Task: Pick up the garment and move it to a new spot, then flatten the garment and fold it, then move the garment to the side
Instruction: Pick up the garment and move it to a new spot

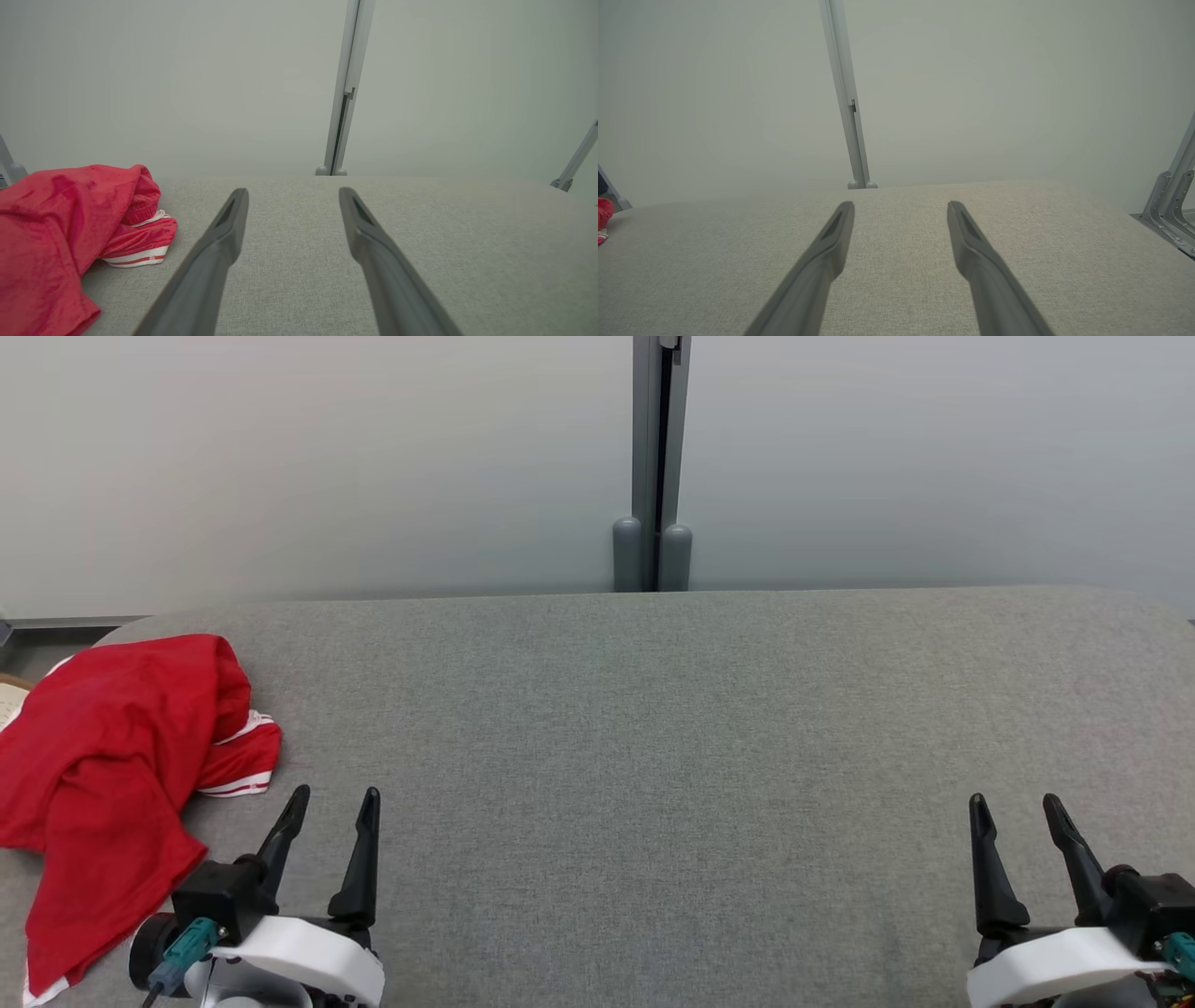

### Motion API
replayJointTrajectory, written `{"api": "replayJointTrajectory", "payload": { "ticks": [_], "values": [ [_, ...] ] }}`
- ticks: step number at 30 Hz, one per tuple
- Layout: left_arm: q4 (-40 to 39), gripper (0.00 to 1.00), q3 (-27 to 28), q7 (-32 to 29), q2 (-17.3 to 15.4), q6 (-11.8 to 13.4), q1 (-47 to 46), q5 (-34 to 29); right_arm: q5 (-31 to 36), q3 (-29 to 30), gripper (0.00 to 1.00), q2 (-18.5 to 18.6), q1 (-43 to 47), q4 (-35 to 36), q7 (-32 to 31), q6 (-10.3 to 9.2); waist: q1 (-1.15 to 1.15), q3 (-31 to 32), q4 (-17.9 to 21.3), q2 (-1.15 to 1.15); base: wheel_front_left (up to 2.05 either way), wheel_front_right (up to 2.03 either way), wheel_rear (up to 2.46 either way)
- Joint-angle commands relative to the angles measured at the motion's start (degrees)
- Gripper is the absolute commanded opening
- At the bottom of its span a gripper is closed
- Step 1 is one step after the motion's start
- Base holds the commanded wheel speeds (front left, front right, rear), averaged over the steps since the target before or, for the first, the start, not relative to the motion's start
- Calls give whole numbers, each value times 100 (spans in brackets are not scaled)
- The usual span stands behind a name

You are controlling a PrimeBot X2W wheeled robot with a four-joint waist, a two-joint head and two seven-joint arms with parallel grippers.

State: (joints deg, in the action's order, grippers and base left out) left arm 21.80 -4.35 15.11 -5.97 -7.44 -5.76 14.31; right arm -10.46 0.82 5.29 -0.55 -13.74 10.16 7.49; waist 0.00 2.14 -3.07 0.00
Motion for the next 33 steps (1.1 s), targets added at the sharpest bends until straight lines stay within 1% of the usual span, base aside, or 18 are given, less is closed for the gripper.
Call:
{"api": "replayJointTrajectory", "payload": {
  "ticks": [1, 4, 8, 16, 17, 19, 23, 24, 29, 33],
  "values": [
    [-11, 100, 30, 5, -3, -9, -93, 39, 26, 7, 100, 42, -2, 40, 14, 0, 0, -9, -45, 0, 0, 0, 0],
    [-18, 100, 53, 3, 17, -9, -154, 45, 46, -8, 100, 40, 14, 101, 7, 0, 0, -20, -188, 0, 0, 0, 0],
    [-20, 100, 165, 3, 37, -9, -242, 66, 88, -52, 100, 30, 19, 234, -57, 0, 0, -49, -481, 0, 0, 0, 0],
    [-30, 100, 575, 3, 34, -3, -302, -18, 164, -189, 100, 8, 7, 568, -223, 0, 0, -104, -1335, 0, 0, 0, 0],
    [-17, 100, 681, 3, 28, -4, -285, -12, 170, -234, 100, 4, -2, 639, -268, 0, 0, -113, -1563, 0, 0, 0, 0],
    [-1, 100, 763, 3, 28, -5, -248, -29, 162, -231, 100, 0, 7, 676, -309, 0, 0, -116, -1795, 0, 0, 0, 0],
    [10, 100, 927, 3, 12, -6, -178, -52, 202, -287, 100, 7, -18, 762, -359, 0, 0, -123, -2147, 0, 0, 0, 0],
    [10, 100, 927, 3, 12, -6, -178, -52, 202, -287, 100, 7, -18, 762, -359, 0, 0, -123, -2147, 0, 0, 0, 0],
    [7, 100, 1033, 3, 29, -7, -143, -49, 188, -295, 100, 18, -53, 758, -408, -1, 0, -137, -2409, 0, 0, 0, 0],
    [-11, 100, 1049, 3, 38, -7, -174, -25, 189, -298, 100, 22, -79, 766, -407, -1, 0, -162, -2480, 0, 0, 0, 0]
  ]
}}
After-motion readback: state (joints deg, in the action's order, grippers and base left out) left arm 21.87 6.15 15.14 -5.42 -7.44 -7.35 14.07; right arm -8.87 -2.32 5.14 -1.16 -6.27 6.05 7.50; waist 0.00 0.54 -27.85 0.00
